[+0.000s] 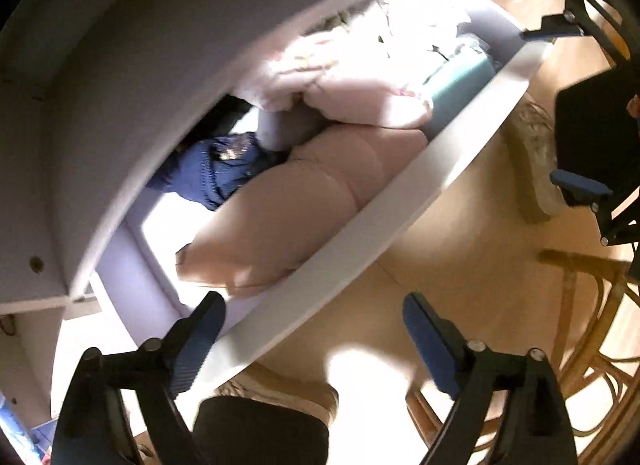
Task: Organize soft objects
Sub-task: 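Lower both tools down toward the clothes drawer beneath the bed, then position both tools above the clothes inside the open drawer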
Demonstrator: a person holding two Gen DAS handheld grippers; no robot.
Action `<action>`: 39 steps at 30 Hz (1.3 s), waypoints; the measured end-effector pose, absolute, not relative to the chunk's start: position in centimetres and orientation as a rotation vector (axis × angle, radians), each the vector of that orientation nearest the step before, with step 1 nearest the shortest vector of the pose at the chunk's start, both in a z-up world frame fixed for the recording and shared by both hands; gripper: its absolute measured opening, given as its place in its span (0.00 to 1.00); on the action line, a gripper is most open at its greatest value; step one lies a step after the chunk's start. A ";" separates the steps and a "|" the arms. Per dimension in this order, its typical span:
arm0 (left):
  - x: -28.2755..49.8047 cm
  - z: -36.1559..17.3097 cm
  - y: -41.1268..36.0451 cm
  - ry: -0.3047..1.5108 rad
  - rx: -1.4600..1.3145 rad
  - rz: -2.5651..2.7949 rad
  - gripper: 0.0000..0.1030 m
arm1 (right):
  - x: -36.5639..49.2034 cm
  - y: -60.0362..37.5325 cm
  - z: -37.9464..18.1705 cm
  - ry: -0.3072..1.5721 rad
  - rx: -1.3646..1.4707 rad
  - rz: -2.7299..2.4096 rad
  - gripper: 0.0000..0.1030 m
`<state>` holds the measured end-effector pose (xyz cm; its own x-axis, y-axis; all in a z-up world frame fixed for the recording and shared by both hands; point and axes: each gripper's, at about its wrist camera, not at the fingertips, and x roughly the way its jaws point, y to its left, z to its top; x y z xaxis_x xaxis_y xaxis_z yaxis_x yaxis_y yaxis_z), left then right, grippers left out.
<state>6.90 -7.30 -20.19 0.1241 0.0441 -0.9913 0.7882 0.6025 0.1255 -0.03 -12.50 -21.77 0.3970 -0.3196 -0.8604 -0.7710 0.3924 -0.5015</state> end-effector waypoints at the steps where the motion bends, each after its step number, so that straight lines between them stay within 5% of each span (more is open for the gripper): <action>1: 6.9 -20.1 -7.5 1.359 0.796 -0.635 0.90 | -0.3 -12.5 -20.9 1.192 -1.176 0.399 1.00; 27: 2.8 -21.6 -10.3 1.418 0.998 -0.687 0.94 | -3.9 -10.1 -14.3 1.409 -0.897 0.617 1.00; 39: 8.5 -13.2 -7.5 1.402 0.369 -0.564 0.93 | 3.6 -13.7 -5.9 1.278 -0.256 0.378 1.00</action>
<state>8.51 -7.51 -13.25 0.0703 -0.1519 -0.9859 0.5727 0.8154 -0.0848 3.59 -13.75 -5.95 0.2401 0.1325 -0.9617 -0.4120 0.9109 0.0226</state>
